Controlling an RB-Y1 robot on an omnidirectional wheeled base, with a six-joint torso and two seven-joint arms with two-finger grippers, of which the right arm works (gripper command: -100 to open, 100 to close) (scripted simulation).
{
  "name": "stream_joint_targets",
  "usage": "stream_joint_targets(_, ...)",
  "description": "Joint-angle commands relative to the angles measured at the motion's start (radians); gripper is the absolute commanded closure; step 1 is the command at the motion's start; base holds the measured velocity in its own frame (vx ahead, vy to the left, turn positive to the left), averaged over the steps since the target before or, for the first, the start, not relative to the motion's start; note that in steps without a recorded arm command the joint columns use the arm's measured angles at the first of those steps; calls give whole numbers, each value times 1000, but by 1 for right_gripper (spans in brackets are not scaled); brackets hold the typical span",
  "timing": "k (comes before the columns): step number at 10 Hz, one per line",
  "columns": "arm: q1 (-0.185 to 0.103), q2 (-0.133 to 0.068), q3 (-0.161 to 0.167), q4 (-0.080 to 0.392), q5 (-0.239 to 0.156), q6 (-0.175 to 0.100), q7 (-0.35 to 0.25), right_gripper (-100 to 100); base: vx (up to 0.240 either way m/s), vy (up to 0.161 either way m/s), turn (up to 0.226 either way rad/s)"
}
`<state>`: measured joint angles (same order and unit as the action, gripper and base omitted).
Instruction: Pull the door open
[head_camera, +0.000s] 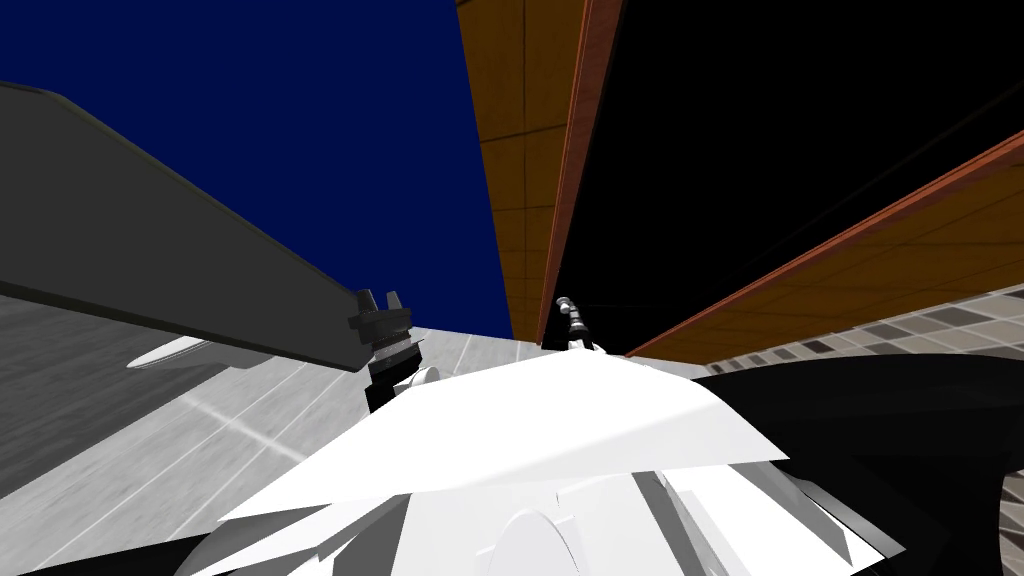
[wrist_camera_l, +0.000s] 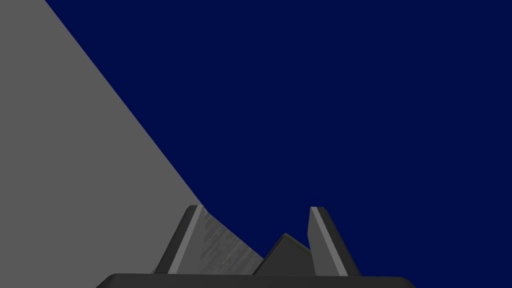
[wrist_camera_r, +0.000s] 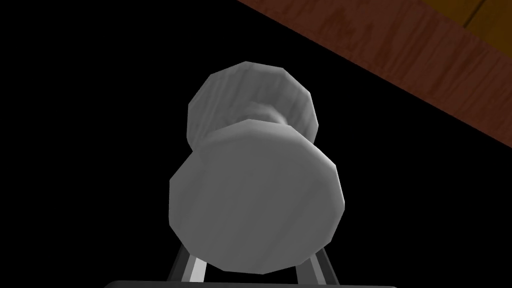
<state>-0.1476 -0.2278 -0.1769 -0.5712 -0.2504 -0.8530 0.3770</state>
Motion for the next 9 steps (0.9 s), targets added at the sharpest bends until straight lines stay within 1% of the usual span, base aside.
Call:
stream_joint_targets(1,-1,14,19,-17,-6,6,-50,100,-40,0,82)
stream_joint_targets(2,-1,14,19,-16,-6,6,-63,100,-34,-10,13)
stream_joint_targets(3,1,13,24,-19,-14,6,-99,100,-26,-6,24)
stream_joint_targets(4,1,13,24,-19,-14,6,-102,100,-23,-7,42)
stream_joint_targets(6,7,9,32,-23,-31,6,-170,100,-37,-9,53)
stream_joint_targets(8,7,9,32,-23,-31,6,-180,100,-13,-4,11)
stream_joint_targets(9,9,8,37,-25,-39,7,-219,100,-16,-8,26)
